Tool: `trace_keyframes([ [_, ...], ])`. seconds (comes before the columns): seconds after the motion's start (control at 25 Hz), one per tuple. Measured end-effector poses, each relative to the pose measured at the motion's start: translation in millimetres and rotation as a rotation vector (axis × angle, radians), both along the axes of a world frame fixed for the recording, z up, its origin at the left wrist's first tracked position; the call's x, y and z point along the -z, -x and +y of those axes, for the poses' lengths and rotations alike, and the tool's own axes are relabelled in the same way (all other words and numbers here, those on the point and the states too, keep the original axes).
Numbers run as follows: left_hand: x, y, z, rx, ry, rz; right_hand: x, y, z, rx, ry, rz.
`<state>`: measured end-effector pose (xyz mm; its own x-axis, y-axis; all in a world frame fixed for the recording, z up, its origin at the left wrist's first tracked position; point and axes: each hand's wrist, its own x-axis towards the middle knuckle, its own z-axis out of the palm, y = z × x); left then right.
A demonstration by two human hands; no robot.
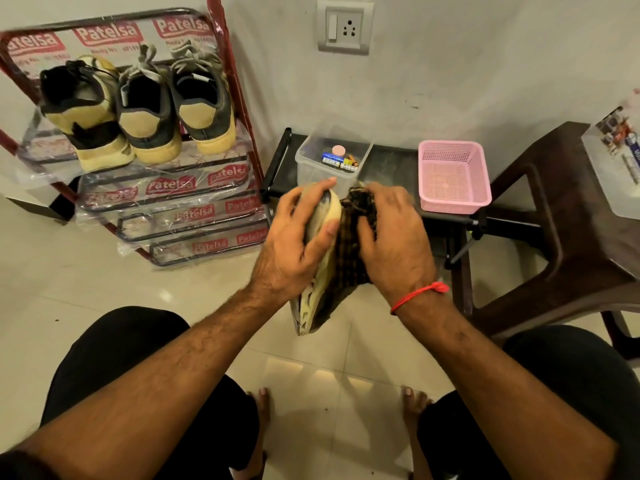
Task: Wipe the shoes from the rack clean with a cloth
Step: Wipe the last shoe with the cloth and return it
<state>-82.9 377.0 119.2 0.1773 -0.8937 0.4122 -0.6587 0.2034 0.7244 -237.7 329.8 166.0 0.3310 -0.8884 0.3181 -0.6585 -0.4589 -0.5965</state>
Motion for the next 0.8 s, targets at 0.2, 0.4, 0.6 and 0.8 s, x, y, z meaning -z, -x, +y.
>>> trace_keyframes([
  [0.2,1,-25,-16,-0.343,-0.039,0.289,19,-18,35,-0.276,0.040,0.328],
  [0.4,-5,-36,-20,-0.375,0.011,0.313,13,-13,27,-0.252,0.001,0.052],
  [0.6,-4,-1,-7,-0.166,-0.052,0.175,-3,-12,-4,0.044,0.164,-0.449],
  [0.8,-14,-13,-19,-0.307,-0.078,0.397,27,-18,16,-0.116,0.273,0.115],
])
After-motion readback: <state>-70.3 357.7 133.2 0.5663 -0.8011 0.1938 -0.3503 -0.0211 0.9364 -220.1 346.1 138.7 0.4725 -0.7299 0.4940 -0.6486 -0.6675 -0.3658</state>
